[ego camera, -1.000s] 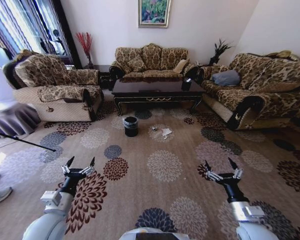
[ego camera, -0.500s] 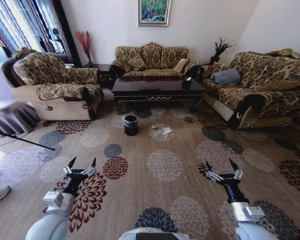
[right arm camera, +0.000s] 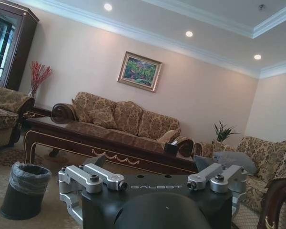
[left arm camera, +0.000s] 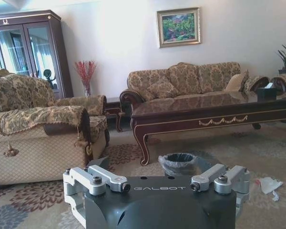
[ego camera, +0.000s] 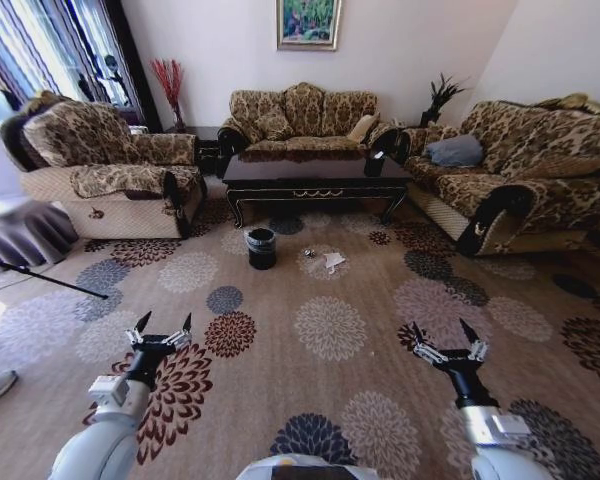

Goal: Move to the front of the table and pick up the trash from the floor, then place it into the trash bin.

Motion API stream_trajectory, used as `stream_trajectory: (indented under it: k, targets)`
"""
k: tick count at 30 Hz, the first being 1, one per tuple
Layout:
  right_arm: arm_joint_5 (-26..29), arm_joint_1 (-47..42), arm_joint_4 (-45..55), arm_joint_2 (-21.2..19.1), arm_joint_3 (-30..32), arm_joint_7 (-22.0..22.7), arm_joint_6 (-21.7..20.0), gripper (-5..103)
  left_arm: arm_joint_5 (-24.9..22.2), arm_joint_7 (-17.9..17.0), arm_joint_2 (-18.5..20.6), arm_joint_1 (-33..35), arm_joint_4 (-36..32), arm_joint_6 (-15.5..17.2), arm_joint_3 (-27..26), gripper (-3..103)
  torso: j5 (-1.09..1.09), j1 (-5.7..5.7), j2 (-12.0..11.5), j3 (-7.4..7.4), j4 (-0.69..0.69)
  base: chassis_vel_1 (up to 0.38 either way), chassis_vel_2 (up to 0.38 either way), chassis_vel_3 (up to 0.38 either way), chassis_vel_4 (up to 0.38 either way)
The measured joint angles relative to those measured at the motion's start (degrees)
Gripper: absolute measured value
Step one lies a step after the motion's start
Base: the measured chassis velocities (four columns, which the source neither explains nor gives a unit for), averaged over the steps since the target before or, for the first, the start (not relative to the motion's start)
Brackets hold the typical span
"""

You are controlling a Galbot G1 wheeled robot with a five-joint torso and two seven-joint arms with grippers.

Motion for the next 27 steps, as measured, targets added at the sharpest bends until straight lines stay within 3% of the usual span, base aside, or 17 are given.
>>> stream_trajectory:
  k: [9, 27]
  targets:
    - [-0.4, -0.5, -1.2, 0.8, -0.4, -0.4, 1.1, 100, 2.3, 0.2, -0.3, 1.8, -0.2, -1.5, -0.3, 100, 0.01, -0.96, -2.4, -1.42, -0.01, 0.000, 0.000, 0.000, 0.000]
    - [1.9, -0.9, -0.8, 1.4, -1.5, -0.3, 0.1, 100, 3.5, -0.2, -1.4, 1.8, 0.4, -1.5, 0.4, 100, 0.00, -2.76, -6.6, -3.90, 0.00, 0.000, 0.000, 0.000, 0.000]
